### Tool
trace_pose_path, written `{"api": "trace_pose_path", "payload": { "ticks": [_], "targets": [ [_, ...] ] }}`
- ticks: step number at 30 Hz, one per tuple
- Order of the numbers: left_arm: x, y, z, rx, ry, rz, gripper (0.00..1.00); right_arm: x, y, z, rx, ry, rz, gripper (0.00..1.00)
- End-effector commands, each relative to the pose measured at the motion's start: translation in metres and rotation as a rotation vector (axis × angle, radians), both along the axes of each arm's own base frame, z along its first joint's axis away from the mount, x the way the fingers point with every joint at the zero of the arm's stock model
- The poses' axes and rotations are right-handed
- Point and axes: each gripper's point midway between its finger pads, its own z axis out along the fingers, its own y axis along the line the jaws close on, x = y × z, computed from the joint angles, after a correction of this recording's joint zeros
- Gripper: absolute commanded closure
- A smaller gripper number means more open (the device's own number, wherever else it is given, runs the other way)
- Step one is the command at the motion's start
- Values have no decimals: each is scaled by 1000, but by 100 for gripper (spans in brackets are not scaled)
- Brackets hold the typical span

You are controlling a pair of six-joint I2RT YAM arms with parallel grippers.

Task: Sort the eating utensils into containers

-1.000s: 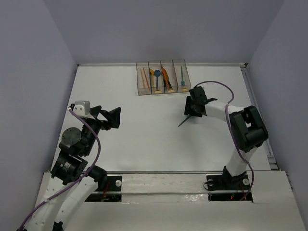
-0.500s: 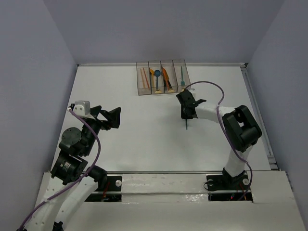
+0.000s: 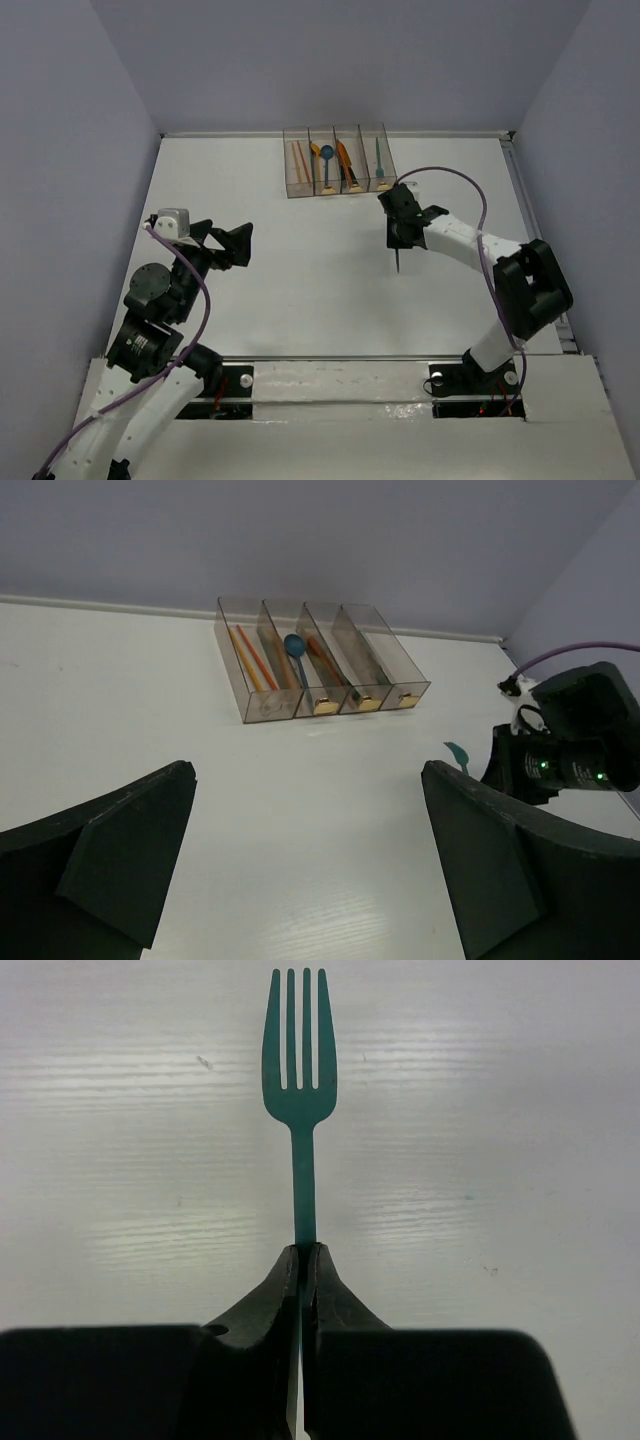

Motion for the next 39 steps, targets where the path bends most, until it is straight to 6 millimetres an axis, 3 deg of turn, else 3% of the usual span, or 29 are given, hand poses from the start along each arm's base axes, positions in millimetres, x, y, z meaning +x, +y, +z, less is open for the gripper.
{"api": "trace_pose_path", "payload": {
  "ticks": [1,3,5,6,8,9,10,12,13,14,15,16,17,18,20,21,22,23,25,27,28,30,31,32,36,37,38,39],
  "targets": [
    [3,1,4,-9,-18,15,1,20,12,57,42,-139,66,100],
    [5,1,3,-7,-14,18,1,40,9,62,57,-155,83,100],
    [6,1,2,-4,-10,20,1,66,18,87,84,-229,131,100],
    [6,0,1,-1,-6,20,1,93,21,103,107,-301,134,100],
    [9,0,-1,3,1,23,1,118,26,113,139,-332,164,100],
    [9,0,-2,6,3,26,1,134,30,100,140,-323,176,100],
    [10,0,-2,8,7,29,1,157,29,122,152,-381,176,100],
    [13,0,-6,13,20,34,1,180,31,125,163,-392,184,100],
    [14,3,-7,17,22,49,1,194,31,108,156,-368,185,100],
    [15,3,-7,18,24,52,1,213,31,129,164,-426,193,100],
    [15,3,-7,17,25,54,1,222,35,129,166,-433,201,100],
    [17,5,-7,17,25,61,1,235,30,108,159,-400,193,100],
    [17,4,-8,18,28,60,1,245,26,106,168,-400,189,100],
    [18,6,-8,18,28,67,1,257,31,125,182,-442,193,100],
    [20,5,-9,22,31,66,1,272,28,125,187,-456,180,100],
    [22,7,-11,25,38,75,1,281,24,109,187,-436,175,100],
    [22,5,-12,28,42,67,1,291,28,125,200,-478,184,100],
    [23,4,-12,30,43,64,1,297,26,113,199,-467,192,100],
    [25,5,-13,32,47,67,1,308,28,123,197,-503,191,100],
    [27,6,-14,34,51,72,1,314,28,111,188,-489,190,100],
    [27,4,-14,33,52,66,1,317,30,115,194,-500,193,100],
    [27,4,-14,36,51,63,1,313,34,100,214,-464,204,97],
    [27,4,-15,35,53,63,1,313,34,102,215,-468,204,94],
    [28,6,-15,35,53,73,1,309,35,89,224,-444,204,90],
    [28,5,-16,36,55,66,1,299,34,92,233,-439,207,57],
    [28,4,-15,35,54,63,1,297,39,98,252,-441,230,40],
    [29,4,-16,37,57,61,1,295,38,112,253,-461,234,33],
    [29,3,-16,38,59,60,1,294,39,121,257,-474,237,20]
  ]
}}
